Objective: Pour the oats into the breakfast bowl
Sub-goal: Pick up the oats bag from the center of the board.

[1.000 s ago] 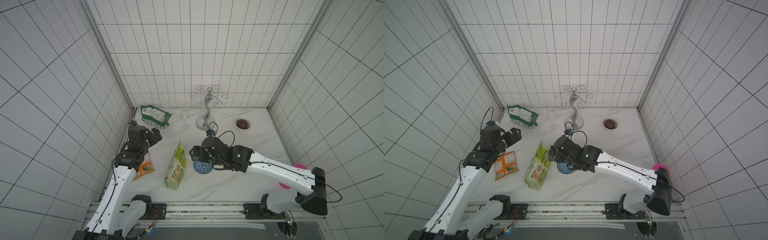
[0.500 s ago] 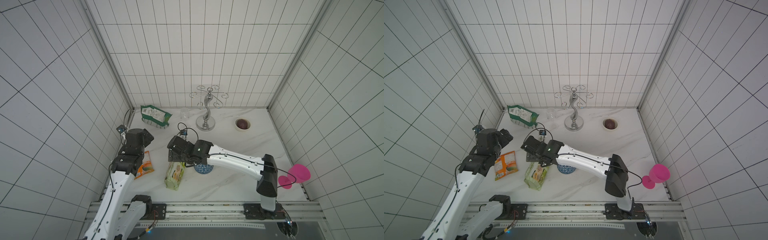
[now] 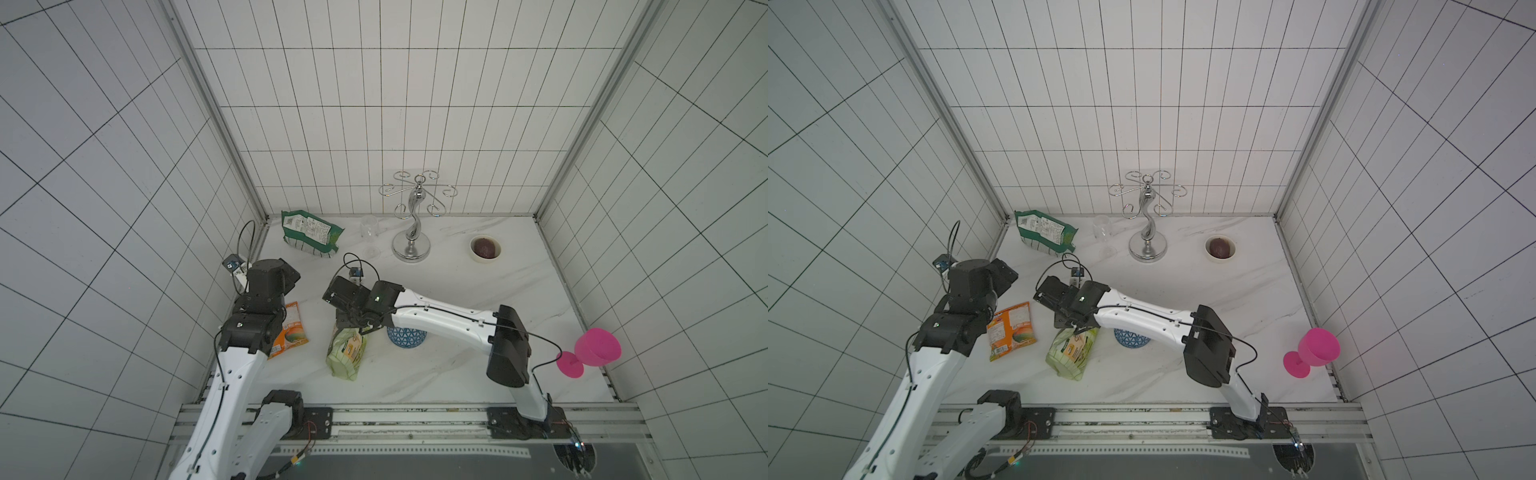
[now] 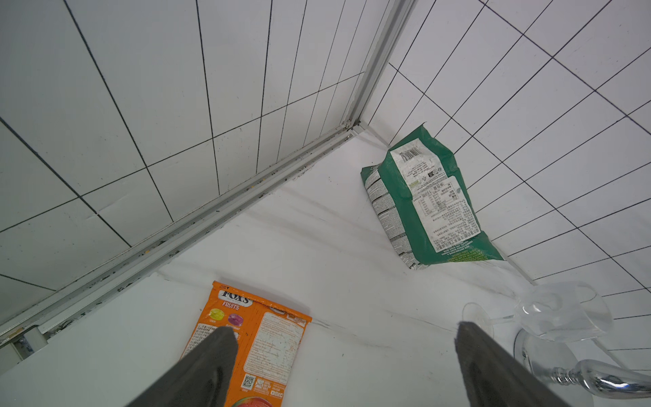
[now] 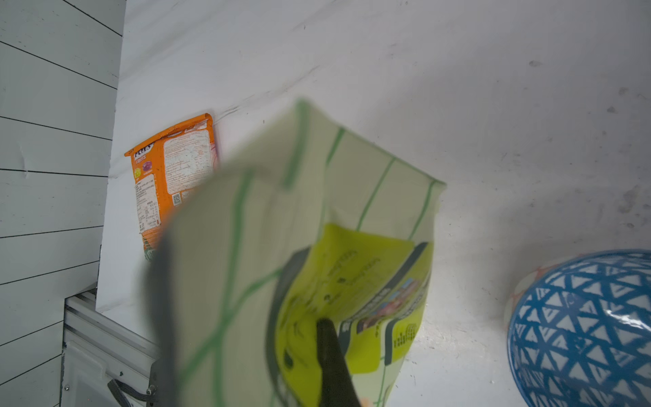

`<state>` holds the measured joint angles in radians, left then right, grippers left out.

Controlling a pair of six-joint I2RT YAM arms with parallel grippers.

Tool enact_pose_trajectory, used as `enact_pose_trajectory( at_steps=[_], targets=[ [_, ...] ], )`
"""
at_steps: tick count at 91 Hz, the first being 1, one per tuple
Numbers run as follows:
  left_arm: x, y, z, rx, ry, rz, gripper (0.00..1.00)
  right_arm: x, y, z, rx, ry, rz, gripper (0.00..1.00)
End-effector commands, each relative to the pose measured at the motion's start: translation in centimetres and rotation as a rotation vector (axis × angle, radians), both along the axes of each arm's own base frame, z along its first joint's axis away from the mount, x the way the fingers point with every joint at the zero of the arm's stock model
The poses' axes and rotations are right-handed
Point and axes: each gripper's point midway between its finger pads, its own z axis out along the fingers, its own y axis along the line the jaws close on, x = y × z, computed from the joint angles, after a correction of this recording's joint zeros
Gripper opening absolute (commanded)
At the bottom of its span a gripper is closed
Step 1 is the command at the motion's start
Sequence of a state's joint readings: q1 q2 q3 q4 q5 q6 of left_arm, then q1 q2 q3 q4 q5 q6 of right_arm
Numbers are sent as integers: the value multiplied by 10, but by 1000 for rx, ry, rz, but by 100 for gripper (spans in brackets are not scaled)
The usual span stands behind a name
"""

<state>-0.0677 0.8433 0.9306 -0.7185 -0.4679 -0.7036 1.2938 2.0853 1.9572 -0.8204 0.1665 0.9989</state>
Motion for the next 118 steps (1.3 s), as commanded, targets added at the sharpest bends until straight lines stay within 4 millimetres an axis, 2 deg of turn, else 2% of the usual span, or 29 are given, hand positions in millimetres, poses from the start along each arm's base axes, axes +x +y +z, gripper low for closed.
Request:
enact_pose_trajectory(
  at_steps=[1, 17, 31, 48, 73, 88, 106, 118],
  targets=[
    [-4, 5, -3, 5, 5, 26, 99, 16, 14, 20, 105, -29, -8, 0],
    [-4, 4, -3, 5, 7, 22, 99, 56, 13, 57, 197, -153, -76, 0],
    [-2, 3, -4, 0, 9, 11, 99, 90, 10, 72, 233, -196, -101, 0],
    [0, 2, -5, -8, 10, 1, 99, 117, 3, 90, 269, -246, -119, 0],
    [5, -1, -9, -31, 18, -23, 98, 157, -32, 135, 275, -387, -157, 0],
    [7, -4, -10, -42, 17, -46, 98, 169, -56, 165, 263, -474, -166, 0],
    [17, -20, -12, -69, 20, -151, 98, 166, -86, 204, 267, -561, -184, 0],
    [23, -33, -13, -93, 18, -225, 98, 163, -106, 217, 228, -621, -192, 0]
  ],
)
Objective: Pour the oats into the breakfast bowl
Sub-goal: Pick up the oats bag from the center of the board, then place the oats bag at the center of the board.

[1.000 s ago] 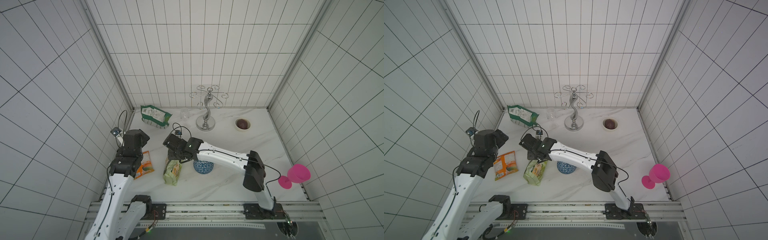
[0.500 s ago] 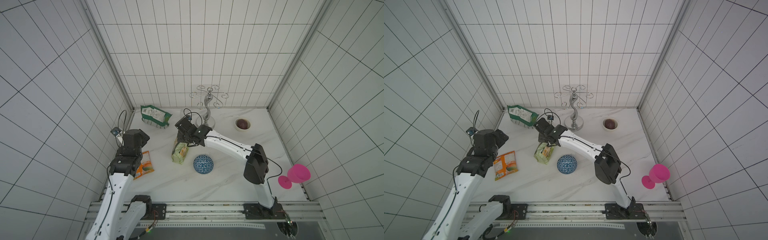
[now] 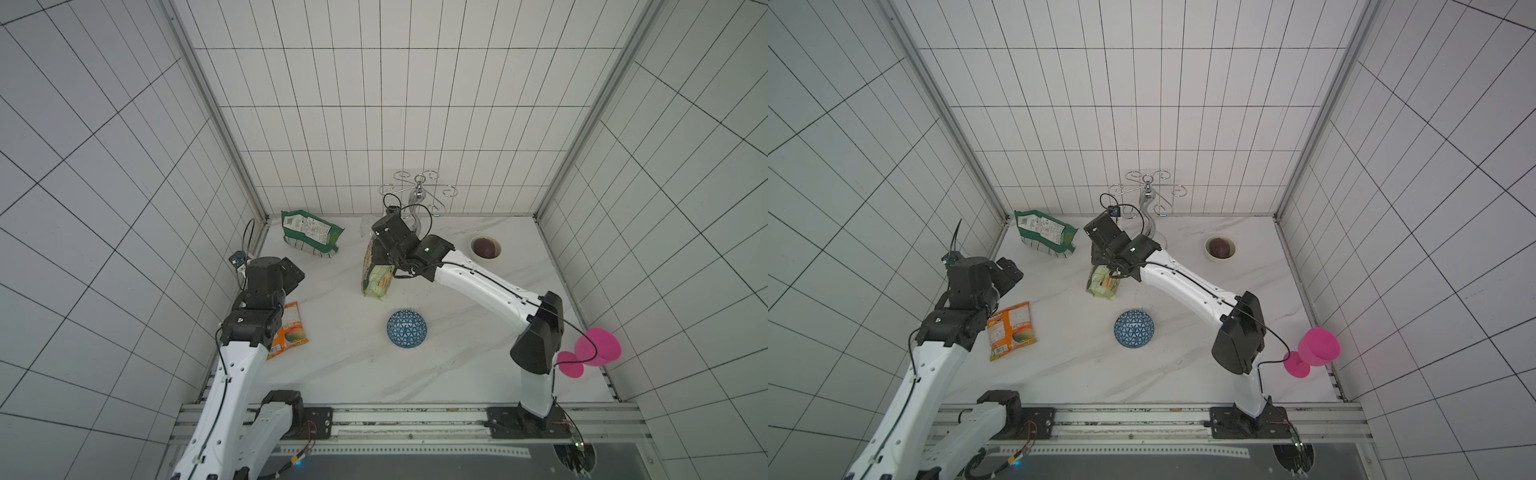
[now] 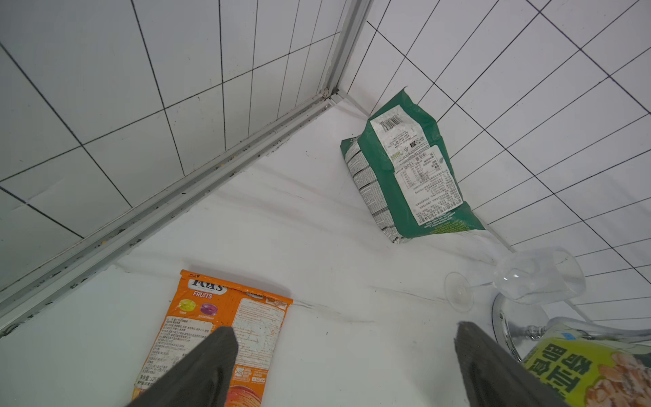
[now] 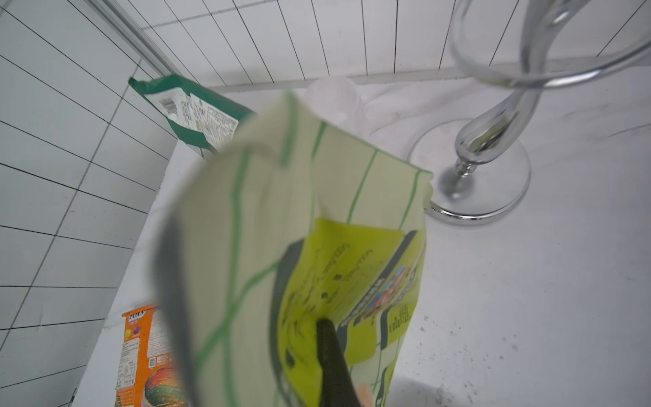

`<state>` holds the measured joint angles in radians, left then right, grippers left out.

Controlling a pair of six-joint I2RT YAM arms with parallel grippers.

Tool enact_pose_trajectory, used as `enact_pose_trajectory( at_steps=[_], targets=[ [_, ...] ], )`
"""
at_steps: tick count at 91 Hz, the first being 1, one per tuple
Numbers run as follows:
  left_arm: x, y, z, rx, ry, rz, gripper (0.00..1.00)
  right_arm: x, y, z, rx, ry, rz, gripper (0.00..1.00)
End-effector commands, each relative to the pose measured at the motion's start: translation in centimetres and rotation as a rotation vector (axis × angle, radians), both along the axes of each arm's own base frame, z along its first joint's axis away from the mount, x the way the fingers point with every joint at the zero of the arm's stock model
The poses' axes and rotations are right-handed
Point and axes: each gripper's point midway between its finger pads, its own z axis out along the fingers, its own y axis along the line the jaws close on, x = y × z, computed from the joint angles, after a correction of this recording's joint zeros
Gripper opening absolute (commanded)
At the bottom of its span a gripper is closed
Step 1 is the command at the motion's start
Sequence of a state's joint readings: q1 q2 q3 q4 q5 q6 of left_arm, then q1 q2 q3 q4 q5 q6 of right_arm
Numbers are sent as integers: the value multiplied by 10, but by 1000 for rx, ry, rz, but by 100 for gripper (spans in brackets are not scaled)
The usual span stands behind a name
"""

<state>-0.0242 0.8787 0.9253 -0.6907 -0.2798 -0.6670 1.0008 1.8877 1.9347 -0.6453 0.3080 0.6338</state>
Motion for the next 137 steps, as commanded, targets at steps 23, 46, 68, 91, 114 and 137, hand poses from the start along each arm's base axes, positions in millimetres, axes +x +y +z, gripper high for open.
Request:
enact_pose_trajectory(
  at_steps=[23, 46, 68, 91, 114, 137],
  targets=[
    [13, -30, 1, -50, -25, -180, 98, -12, -67, 111, 131, -239, -72, 0],
    [20, -52, 3, -88, -42, -306, 98, -46, -126, 119, 111, -238, -97, 0],
    [24, -78, 2, -125, -45, -449, 98, -83, -196, 99, 38, -205, -136, 0],
    [19, -131, 3, -102, -15, -635, 98, -122, -259, 30, -38, -44, -139, 0],
    [-1, -199, -6, -173, 41, -773, 98, -143, -274, -29, -97, 100, -97, 0],
    [-27, -252, -21, -221, 88, -843, 98, -148, -276, -66, -136, 188, -91, 0]
  ],
)
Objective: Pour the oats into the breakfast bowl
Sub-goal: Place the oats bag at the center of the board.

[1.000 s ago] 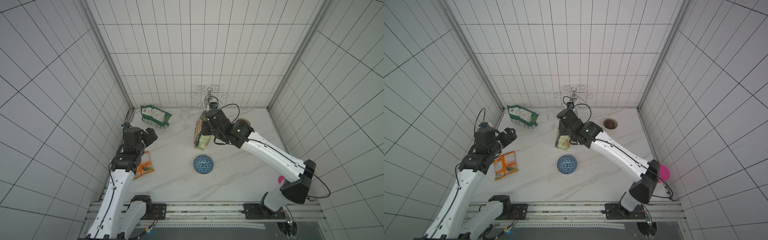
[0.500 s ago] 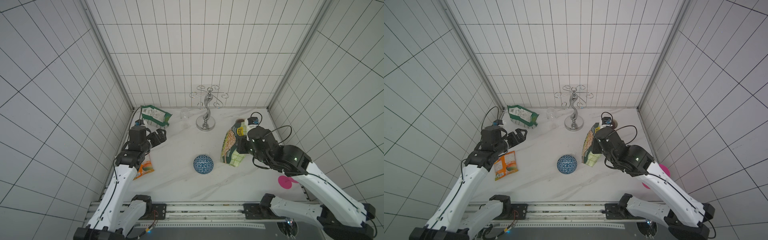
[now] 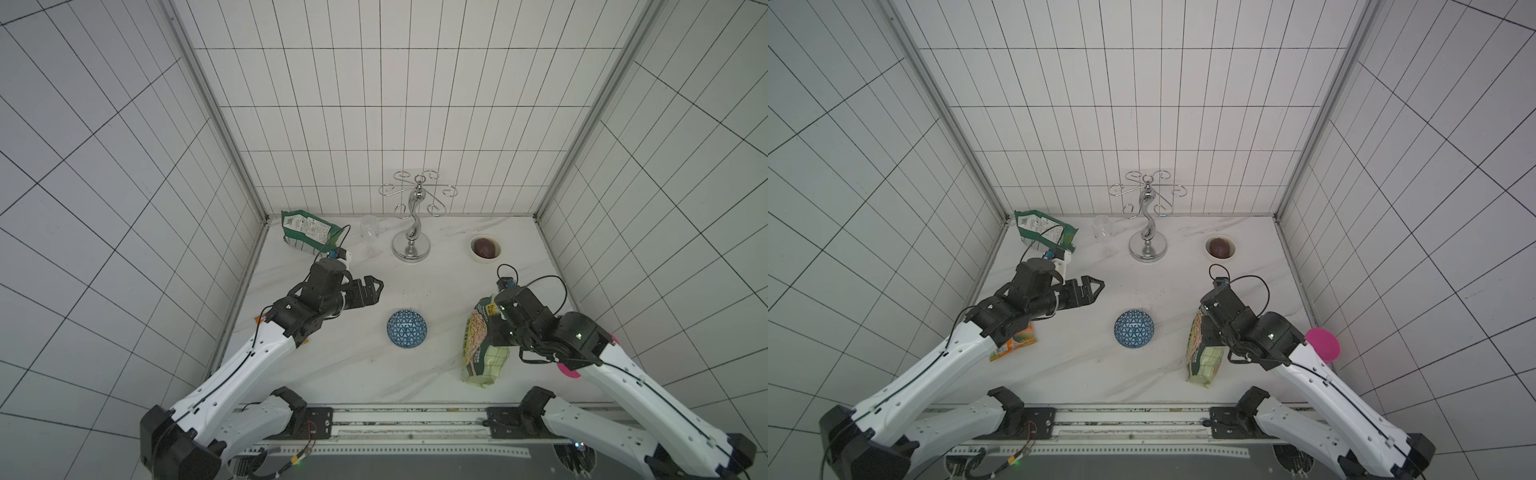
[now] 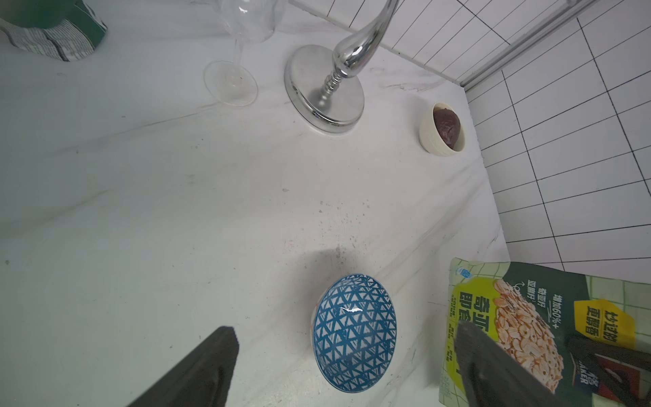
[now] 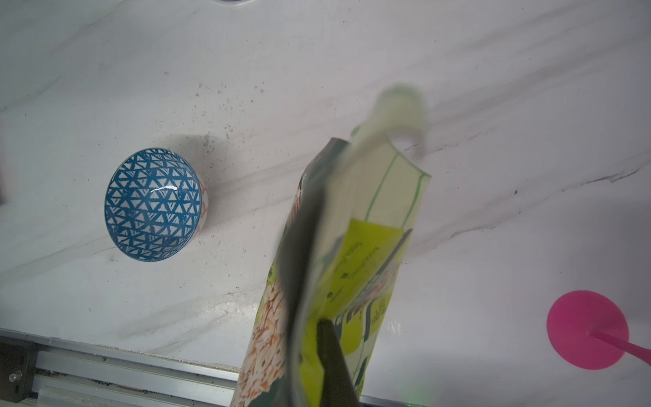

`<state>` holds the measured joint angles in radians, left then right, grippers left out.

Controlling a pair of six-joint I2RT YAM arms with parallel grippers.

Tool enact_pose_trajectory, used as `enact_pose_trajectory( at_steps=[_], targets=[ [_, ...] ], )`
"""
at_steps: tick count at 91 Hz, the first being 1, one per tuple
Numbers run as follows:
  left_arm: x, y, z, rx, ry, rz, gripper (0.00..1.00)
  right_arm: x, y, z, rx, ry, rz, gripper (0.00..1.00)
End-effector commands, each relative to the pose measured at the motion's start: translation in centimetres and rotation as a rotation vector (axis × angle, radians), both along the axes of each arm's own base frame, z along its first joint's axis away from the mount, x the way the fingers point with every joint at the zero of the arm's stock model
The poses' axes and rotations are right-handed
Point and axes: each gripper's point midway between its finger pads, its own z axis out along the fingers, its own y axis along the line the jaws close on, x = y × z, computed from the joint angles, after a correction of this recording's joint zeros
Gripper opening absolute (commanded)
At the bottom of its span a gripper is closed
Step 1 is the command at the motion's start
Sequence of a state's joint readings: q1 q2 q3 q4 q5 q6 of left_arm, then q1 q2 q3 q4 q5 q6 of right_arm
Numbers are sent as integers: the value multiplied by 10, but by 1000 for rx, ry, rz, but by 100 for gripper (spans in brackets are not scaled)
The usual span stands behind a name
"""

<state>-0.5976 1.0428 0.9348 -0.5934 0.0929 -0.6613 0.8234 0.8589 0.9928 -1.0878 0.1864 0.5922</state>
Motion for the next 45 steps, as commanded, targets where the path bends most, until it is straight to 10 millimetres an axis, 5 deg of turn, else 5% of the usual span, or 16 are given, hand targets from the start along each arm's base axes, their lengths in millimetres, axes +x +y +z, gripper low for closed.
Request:
enact_pose_trajectory(
  at_steps=[1, 19, 45],
  targets=[
    [-1, -14, 7, -39, -16, 37, 98, 18, 12, 24, 107, -95, -30, 0],
    [-15, -27, 6, -46, -44, 57, 98, 32, 25, 19, 119, -81, -26, 0],
    [-24, -9, 10, -101, -63, 138, 98, 53, 41, 10, 161, -45, -33, 0]
  ],
)
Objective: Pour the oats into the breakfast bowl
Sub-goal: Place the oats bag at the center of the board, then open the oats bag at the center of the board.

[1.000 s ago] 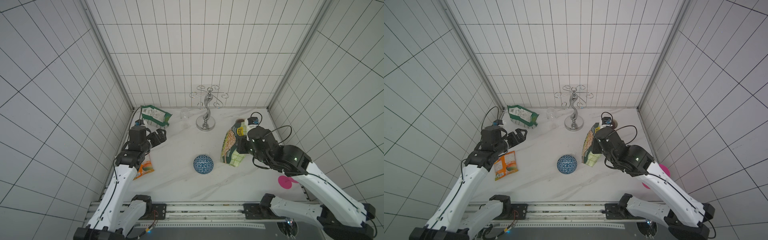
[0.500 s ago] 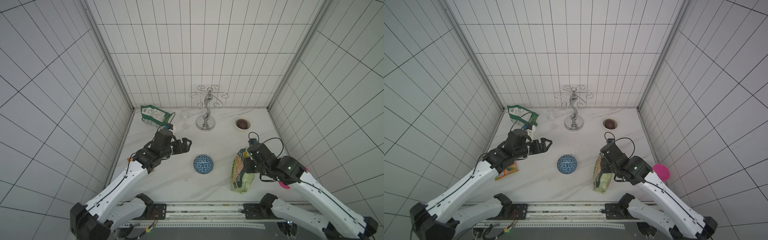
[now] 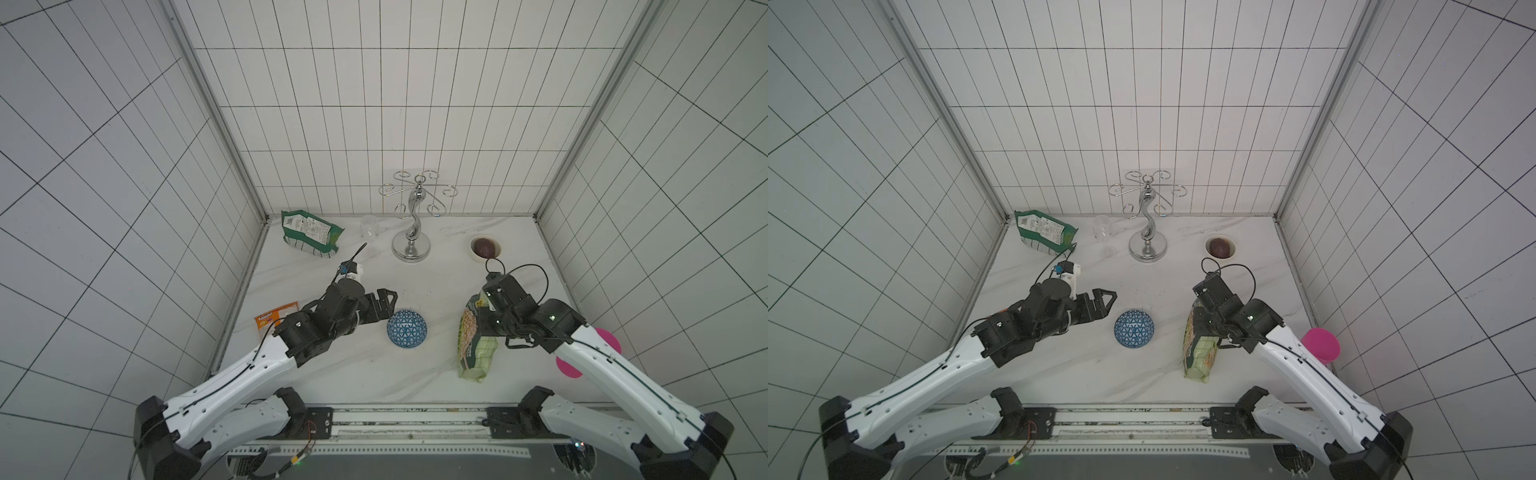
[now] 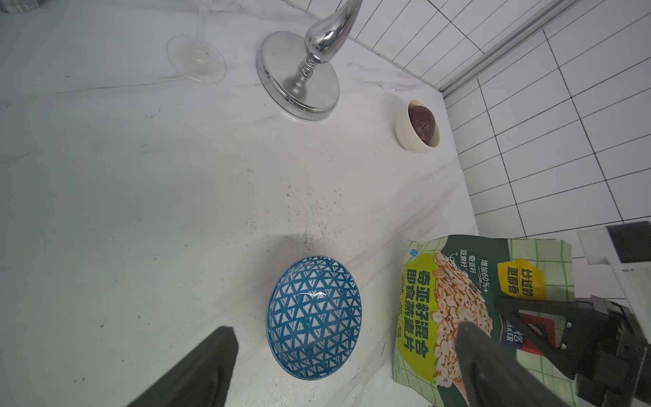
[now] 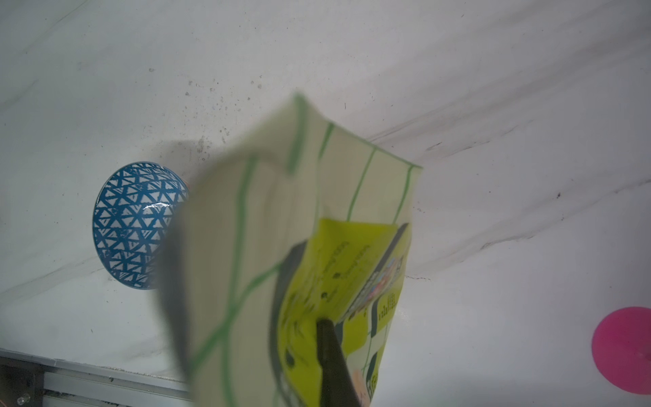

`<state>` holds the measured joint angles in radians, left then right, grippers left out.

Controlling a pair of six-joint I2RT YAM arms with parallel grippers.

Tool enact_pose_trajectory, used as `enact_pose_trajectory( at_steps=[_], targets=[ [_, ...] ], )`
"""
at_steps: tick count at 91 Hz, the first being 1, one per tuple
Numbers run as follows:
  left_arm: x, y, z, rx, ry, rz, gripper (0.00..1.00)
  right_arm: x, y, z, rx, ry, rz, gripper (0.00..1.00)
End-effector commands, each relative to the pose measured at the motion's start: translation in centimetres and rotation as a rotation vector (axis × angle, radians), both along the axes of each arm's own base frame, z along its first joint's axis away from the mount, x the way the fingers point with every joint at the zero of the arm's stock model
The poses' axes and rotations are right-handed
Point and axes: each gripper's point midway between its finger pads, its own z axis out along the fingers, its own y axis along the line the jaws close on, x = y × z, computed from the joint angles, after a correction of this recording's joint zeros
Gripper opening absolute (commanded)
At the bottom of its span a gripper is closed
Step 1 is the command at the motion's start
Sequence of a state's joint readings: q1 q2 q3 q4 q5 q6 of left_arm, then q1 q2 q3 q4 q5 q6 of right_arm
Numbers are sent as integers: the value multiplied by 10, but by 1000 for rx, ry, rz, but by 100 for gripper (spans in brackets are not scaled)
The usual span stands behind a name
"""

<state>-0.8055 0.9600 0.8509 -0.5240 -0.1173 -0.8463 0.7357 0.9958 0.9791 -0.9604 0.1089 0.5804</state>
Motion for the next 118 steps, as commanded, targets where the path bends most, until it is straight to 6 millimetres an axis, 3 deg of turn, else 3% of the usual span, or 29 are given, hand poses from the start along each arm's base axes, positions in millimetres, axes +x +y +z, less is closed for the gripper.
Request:
enact_pose_trajectory(
  at_steps=[1, 10, 25, 36, 48, 58, 84, 90, 103, 118],
  targets=[
    [3, 10, 8, -34, -28, 70, 98, 25, 22, 29, 135, -106, 0, 0],
    [0, 14, 6, -24, -22, 73, 98, 31, 28, 24, 160, -91, -1, 0],
    [-1, 15, 4, -17, -13, 76, 98, 40, 36, 20, 188, -70, -3, 15],
    [-2, 12, 0, -28, 1, 69, 98, 46, 38, 28, 196, -83, -2, 34],
    [-4, 4, 0, -41, 17, 39, 98, 48, 35, 51, 230, -140, -3, 56],
    [-4, -1, 1, -39, 15, 31, 98, 44, 24, 68, 251, -190, -19, 67],
    [-10, -32, 11, -93, 9, -36, 94, 7, -19, 109, 319, -312, -98, 82],
    [-12, -41, 15, -102, 7, -53, 90, -1, -30, 109, 325, -314, -135, 80],
    [-20, -69, 25, -135, -4, -115, 80, -19, -52, 91, 341, -279, -239, 57],
    [-30, -99, 27, -136, 3, -175, 74, -30, -45, 58, 415, -170, -263, 43]
  ],
)
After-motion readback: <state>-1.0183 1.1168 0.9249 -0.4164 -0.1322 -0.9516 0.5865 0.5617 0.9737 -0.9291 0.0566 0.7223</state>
